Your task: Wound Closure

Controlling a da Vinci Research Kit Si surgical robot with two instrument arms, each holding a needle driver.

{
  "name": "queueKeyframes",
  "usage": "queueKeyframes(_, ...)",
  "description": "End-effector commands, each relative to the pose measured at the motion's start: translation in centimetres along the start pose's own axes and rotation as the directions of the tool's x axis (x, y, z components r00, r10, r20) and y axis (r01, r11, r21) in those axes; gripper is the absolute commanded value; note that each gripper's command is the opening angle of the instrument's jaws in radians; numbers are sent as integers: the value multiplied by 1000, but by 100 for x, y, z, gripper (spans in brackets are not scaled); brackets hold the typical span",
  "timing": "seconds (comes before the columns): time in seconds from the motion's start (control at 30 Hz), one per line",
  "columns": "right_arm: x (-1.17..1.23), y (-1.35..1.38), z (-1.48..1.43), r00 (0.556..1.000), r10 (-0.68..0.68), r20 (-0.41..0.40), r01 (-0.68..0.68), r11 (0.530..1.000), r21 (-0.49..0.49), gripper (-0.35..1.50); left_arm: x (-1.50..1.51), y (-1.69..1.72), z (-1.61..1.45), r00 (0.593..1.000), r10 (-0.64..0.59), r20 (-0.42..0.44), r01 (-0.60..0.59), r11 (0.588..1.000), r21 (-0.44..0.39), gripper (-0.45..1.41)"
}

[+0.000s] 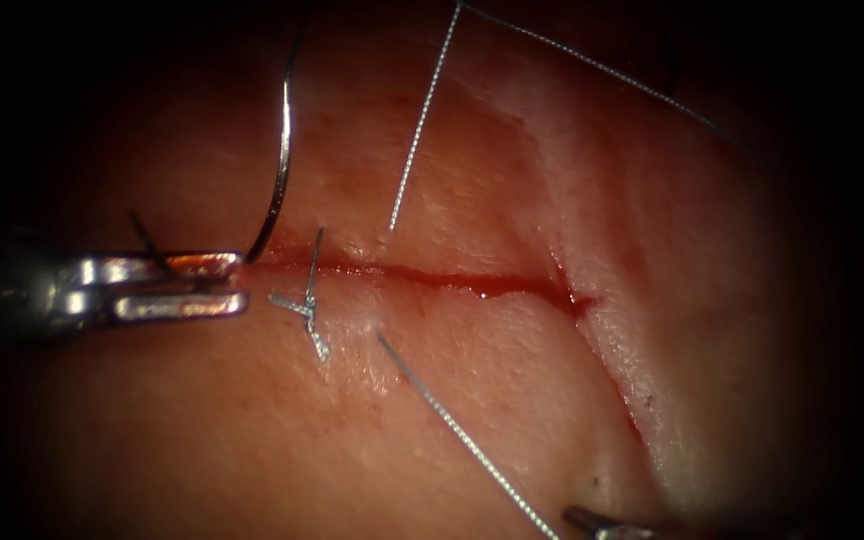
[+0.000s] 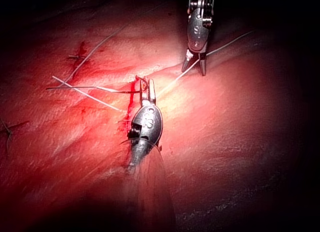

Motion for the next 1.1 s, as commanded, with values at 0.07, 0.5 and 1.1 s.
queueKeyframes(0.07,40,10,18,998,29,-47,-31,999,-43,125,-6,2,6,1000,0,-1,0,1000,0,-45)
queueKeyframes(0.5,98,40,86,999,-5,-49,1,996,-90,120,-6,2,4,1000,0,-2,0,1000,-1,-45)
queueKeyframes(1.1,68,16,80,986,-163,21,162,986,37,-35,-7,2,3,1000,0,-2,0,1000,-2,-45)
